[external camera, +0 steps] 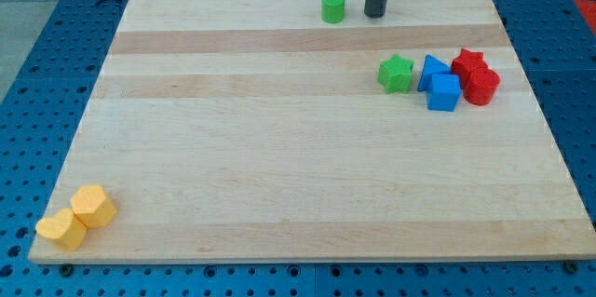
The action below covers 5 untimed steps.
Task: Slide green circle towards green star
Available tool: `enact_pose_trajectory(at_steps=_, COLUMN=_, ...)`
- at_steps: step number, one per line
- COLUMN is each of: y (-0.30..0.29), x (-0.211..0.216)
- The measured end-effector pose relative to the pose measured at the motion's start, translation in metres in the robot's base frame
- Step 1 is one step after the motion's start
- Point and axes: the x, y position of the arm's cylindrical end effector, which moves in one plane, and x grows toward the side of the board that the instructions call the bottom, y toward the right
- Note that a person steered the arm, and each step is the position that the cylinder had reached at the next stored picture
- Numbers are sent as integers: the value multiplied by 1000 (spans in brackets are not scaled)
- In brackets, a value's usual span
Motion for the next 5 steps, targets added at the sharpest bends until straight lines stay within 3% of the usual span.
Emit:
enact_pose_trajectory(at_steps=2, y=-22, x=-28)
enact_pose_trajectory(at_steps=5, y=-63, x=-18)
